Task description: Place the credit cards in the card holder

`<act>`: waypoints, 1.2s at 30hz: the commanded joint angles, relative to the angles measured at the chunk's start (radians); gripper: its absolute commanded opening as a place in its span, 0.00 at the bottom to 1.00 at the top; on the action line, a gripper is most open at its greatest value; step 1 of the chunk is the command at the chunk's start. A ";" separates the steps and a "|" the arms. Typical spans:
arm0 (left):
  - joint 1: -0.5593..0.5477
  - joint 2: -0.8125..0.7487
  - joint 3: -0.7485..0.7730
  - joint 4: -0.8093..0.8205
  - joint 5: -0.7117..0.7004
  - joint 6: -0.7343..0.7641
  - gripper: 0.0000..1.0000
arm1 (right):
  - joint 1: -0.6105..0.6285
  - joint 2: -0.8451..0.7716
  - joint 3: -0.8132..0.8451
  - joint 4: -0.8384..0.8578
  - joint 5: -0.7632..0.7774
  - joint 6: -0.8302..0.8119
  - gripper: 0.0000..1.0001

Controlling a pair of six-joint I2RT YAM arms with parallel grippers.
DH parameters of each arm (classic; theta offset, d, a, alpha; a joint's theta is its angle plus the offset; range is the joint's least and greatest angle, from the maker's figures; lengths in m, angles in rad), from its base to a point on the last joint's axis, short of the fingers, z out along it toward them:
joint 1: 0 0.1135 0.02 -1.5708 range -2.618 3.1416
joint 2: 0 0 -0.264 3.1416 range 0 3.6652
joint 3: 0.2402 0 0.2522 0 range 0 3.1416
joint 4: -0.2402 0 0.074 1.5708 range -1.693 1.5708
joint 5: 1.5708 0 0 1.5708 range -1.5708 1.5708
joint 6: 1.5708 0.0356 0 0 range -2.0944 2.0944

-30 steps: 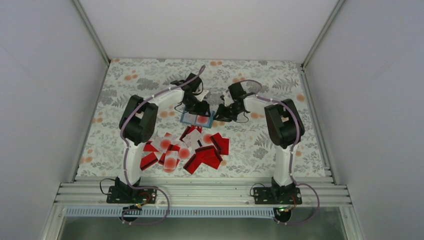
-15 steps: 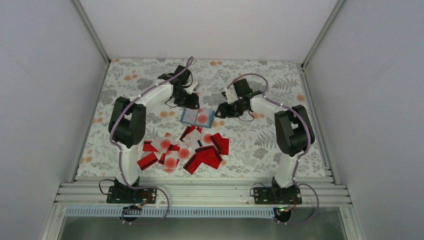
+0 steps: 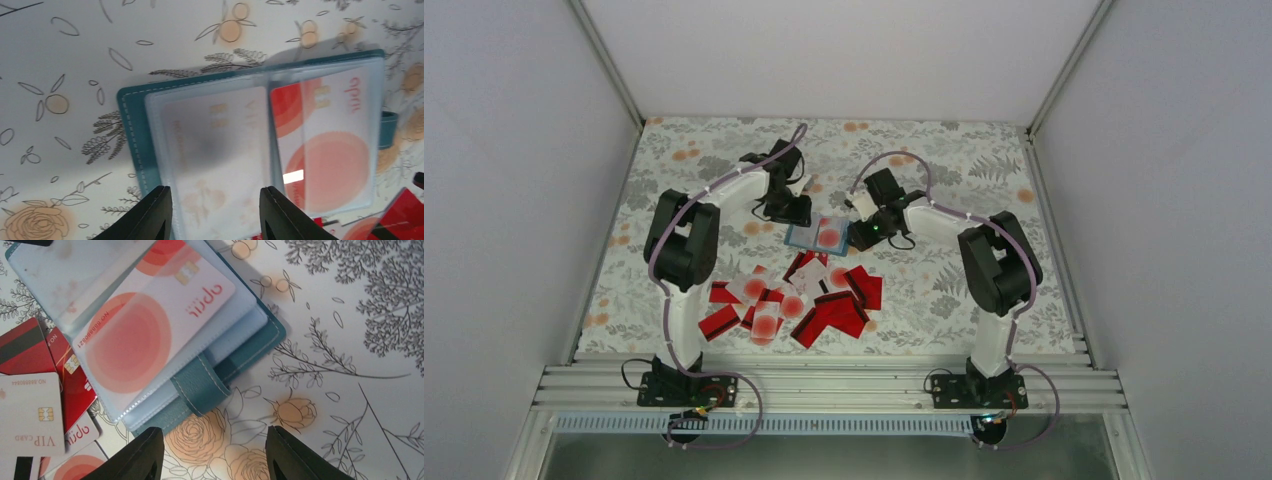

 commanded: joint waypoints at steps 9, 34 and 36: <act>0.010 0.068 -0.033 -0.005 -0.081 0.062 0.40 | 0.080 0.112 0.100 0.045 0.201 -0.029 0.49; -0.012 0.088 -0.168 0.031 -0.213 0.099 0.34 | 0.068 0.128 0.127 0.129 0.469 0.130 0.43; -0.012 0.074 -0.161 0.029 -0.186 0.088 0.34 | 0.056 0.117 0.122 0.123 0.424 0.152 0.40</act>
